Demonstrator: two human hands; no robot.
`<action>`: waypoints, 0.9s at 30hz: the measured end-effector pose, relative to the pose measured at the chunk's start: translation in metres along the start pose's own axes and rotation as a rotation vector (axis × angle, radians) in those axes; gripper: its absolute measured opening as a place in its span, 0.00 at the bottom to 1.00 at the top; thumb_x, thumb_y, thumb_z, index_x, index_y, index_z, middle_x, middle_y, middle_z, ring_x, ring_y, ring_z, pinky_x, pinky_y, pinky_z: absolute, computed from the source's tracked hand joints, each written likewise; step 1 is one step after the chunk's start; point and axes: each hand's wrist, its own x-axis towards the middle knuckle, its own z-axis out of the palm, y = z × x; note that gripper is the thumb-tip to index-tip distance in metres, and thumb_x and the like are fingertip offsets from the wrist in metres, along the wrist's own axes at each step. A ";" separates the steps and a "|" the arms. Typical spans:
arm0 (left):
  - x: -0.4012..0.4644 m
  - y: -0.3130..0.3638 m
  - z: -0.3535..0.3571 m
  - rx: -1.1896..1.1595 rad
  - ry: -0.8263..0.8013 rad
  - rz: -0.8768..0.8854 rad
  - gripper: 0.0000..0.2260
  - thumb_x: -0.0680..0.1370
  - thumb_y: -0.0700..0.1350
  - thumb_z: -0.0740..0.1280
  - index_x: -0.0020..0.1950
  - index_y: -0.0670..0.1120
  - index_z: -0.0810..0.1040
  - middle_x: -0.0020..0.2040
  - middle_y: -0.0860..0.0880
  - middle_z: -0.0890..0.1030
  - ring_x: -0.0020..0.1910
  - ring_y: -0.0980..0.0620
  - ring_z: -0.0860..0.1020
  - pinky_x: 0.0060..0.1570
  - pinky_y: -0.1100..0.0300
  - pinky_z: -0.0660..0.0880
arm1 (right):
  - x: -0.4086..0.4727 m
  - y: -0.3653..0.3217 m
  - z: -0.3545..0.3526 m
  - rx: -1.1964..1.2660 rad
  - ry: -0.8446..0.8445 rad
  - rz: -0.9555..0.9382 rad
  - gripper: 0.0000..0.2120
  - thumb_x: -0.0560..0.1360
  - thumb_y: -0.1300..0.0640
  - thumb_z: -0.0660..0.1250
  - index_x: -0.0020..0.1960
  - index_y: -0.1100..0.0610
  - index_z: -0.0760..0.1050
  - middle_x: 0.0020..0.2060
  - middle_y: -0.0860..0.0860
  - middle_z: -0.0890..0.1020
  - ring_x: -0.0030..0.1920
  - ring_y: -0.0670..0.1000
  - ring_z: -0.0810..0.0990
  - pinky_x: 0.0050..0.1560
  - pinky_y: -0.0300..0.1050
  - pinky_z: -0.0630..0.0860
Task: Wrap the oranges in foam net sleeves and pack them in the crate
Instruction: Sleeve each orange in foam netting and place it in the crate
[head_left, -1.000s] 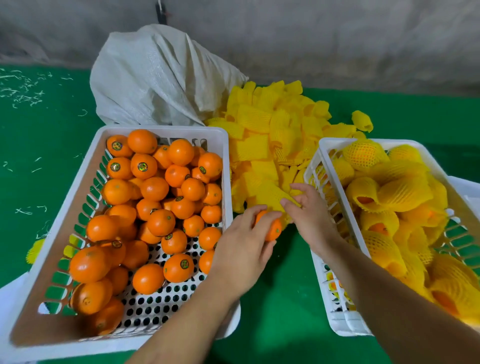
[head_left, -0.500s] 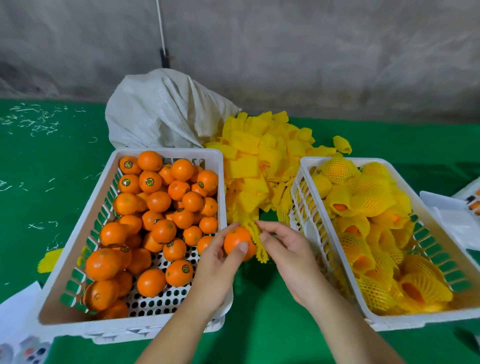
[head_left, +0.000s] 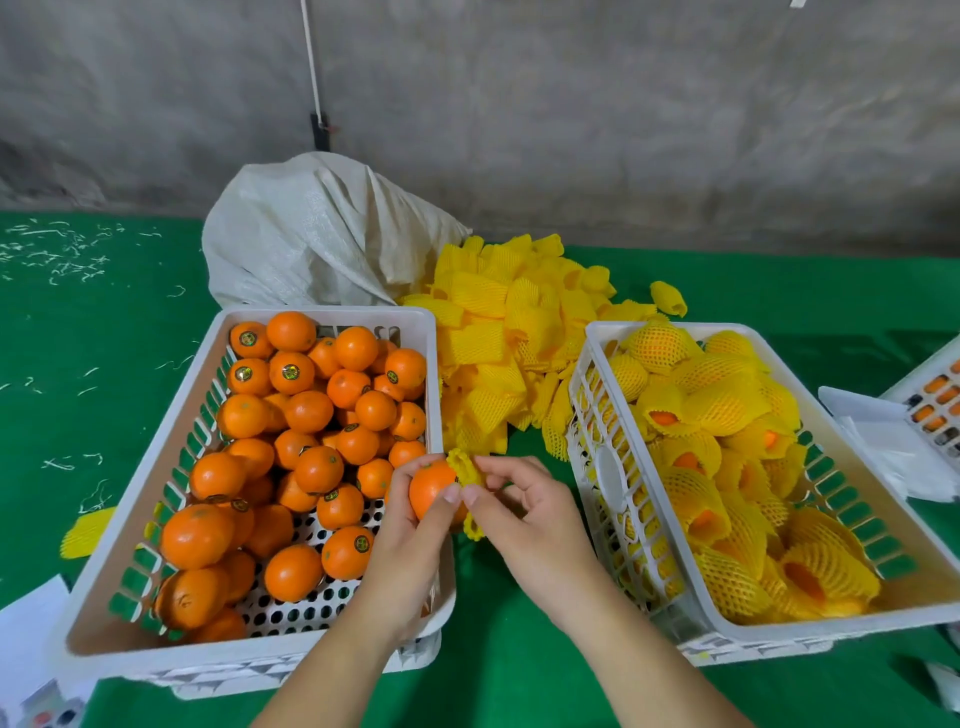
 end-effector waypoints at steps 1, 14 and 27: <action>0.001 0.001 0.000 -0.015 -0.004 -0.005 0.22 0.74 0.61 0.75 0.66 0.58 0.77 0.62 0.47 0.84 0.62 0.47 0.83 0.58 0.58 0.81 | 0.000 0.001 0.000 -0.021 -0.012 -0.017 0.16 0.73 0.44 0.73 0.60 0.44 0.83 0.50 0.42 0.80 0.51 0.48 0.84 0.54 0.48 0.83; -0.006 0.009 0.002 -0.211 -0.073 -0.025 0.25 0.72 0.51 0.78 0.69 0.54 0.82 0.65 0.48 0.82 0.56 0.40 0.85 0.49 0.54 0.83 | 0.026 0.016 -0.012 -0.193 0.255 0.005 0.07 0.78 0.60 0.72 0.47 0.49 0.78 0.36 0.48 0.80 0.37 0.47 0.77 0.41 0.47 0.77; -0.009 0.004 0.005 -0.032 -0.106 -0.048 0.22 0.72 0.50 0.80 0.65 0.49 0.85 0.66 0.39 0.82 0.52 0.40 0.87 0.44 0.57 0.84 | 0.028 0.012 -0.029 -0.098 0.056 0.039 0.07 0.77 0.58 0.75 0.47 0.45 0.82 0.45 0.47 0.87 0.50 0.47 0.85 0.52 0.47 0.81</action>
